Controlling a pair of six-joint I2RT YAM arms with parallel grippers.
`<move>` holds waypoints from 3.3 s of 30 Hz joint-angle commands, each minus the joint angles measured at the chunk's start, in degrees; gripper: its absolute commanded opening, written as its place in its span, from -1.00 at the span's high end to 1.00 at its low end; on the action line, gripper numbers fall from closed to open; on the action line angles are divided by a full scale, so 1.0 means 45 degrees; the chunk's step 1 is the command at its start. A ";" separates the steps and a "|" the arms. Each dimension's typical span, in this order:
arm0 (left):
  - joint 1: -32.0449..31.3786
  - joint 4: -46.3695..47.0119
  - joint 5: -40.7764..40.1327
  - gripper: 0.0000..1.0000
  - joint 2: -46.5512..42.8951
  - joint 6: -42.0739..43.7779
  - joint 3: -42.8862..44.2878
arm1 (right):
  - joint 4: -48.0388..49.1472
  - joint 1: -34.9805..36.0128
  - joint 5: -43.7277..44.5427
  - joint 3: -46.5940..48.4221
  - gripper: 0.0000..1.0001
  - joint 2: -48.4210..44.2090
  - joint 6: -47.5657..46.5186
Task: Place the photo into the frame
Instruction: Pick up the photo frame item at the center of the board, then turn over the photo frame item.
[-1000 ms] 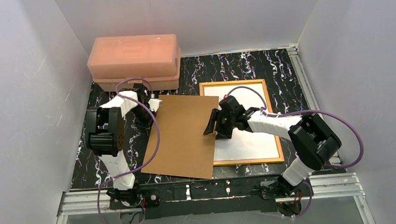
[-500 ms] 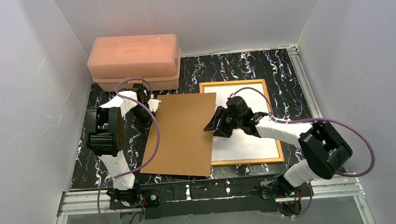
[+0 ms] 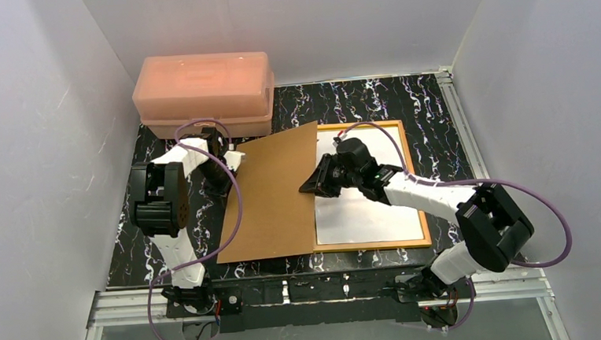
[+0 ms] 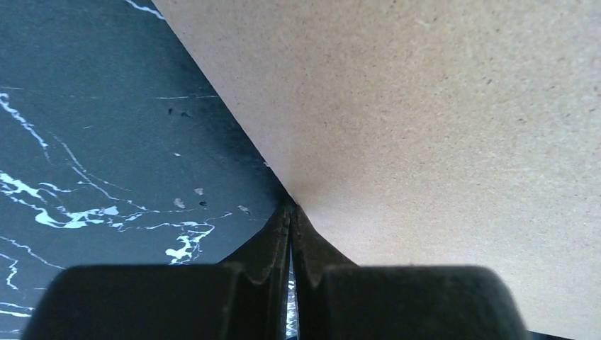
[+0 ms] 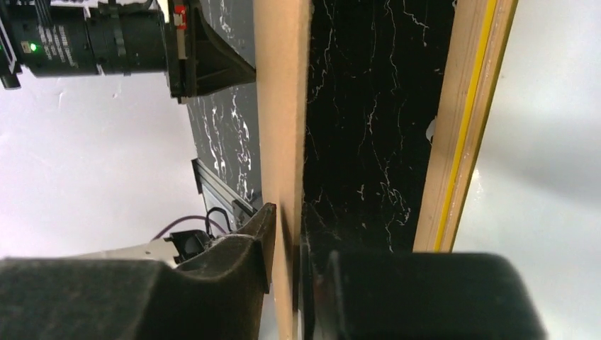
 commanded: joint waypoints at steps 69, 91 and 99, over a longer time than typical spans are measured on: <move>-1.0573 0.6979 -1.2083 1.00 -1.2447 1.3175 0.0508 | -0.1860 0.6108 1.3606 1.3914 0.80 0.3384 0.1144; -1.0567 0.3227 -0.8607 1.00 -1.1961 0.6282 0.6093 | 0.1582 0.6023 1.1521 0.8213 -0.84 -0.0944 -0.3219; -1.0570 0.4093 -0.7856 1.00 -1.1481 0.4578 0.7380 | 0.3761 0.5726 0.9877 0.5740 -0.97 -0.2953 -0.5022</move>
